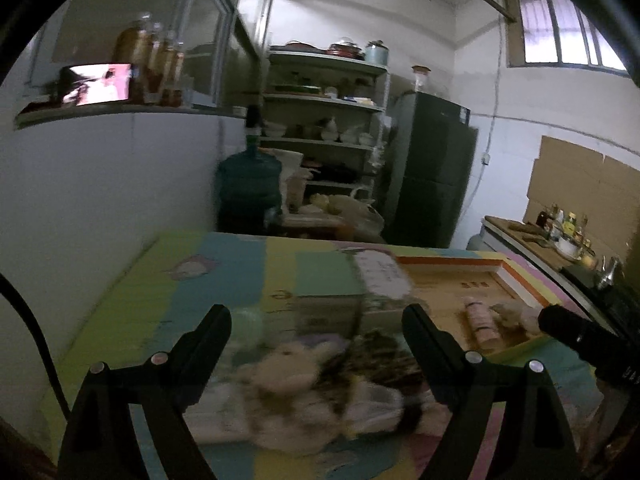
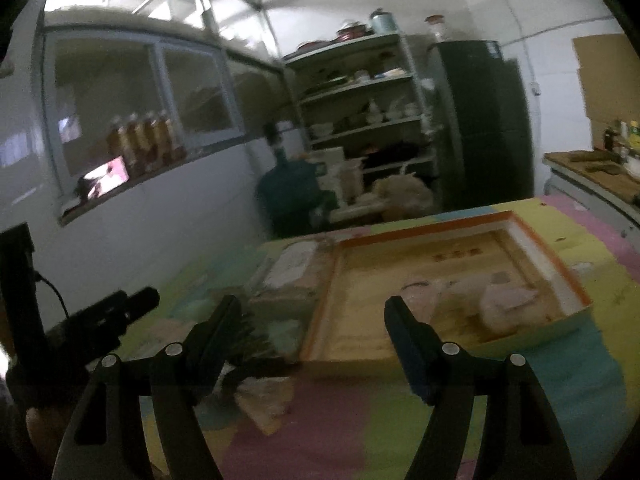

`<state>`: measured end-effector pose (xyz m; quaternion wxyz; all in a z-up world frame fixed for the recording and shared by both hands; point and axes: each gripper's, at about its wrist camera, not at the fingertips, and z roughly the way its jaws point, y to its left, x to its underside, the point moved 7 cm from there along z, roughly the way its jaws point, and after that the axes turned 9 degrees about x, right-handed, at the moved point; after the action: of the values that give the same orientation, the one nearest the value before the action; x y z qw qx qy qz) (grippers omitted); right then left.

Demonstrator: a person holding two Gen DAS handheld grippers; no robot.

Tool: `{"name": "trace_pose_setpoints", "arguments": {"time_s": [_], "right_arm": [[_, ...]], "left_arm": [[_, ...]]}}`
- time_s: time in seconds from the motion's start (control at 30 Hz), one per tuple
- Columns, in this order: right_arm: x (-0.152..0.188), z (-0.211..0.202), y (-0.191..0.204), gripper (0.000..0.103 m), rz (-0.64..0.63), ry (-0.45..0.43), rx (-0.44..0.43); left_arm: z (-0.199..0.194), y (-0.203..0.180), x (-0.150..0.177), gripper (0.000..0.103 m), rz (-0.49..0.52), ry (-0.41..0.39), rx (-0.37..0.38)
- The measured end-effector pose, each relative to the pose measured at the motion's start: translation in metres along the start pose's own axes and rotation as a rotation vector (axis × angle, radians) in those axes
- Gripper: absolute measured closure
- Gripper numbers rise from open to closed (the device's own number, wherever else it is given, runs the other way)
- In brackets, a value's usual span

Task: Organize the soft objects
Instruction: 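Withdraw the left gripper from the tray back toward the pile, then grasp the white tissue pack with the left gripper while the right grasps a snack bag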

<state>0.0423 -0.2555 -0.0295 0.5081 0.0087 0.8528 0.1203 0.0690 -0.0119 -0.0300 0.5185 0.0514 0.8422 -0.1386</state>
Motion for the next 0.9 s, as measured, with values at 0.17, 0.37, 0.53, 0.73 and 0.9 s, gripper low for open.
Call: {"name": "trace_pose_setpoints", "arguments": {"time_s": [0.17, 0.37, 0.53, 0.73, 0.9], "right_arm": [[0.012, 0.013, 0.038, 0.028, -0.083, 0.049, -0.101], [0.028, 0.032, 0.075, 0.028, -0.222, 0.141, -0.243], [0.045, 0.052, 0.092, 0.028, -0.348, 0.228, -0.305], [0.061, 0.071, 0.092, 0.028, -0.455, 0.299, -0.284], [0.067, 0.076, 0.093, 0.028, -0.478, 0.325, -0.293]], "left_arm": [[-0.016, 0.038, 0.005, 0.015, -0.017, 0.000, -0.014], [-0.028, 0.066, 0.021, 0.015, -0.008, 0.016, -0.004], [-0.031, 0.076, 0.037, 0.015, 0.020, 0.037, 0.029], [-0.026, 0.078, 0.049, 0.015, 0.085, 0.103, 0.151], [-0.016, 0.079, 0.055, 0.015, 0.088, 0.143, 0.189]]}}
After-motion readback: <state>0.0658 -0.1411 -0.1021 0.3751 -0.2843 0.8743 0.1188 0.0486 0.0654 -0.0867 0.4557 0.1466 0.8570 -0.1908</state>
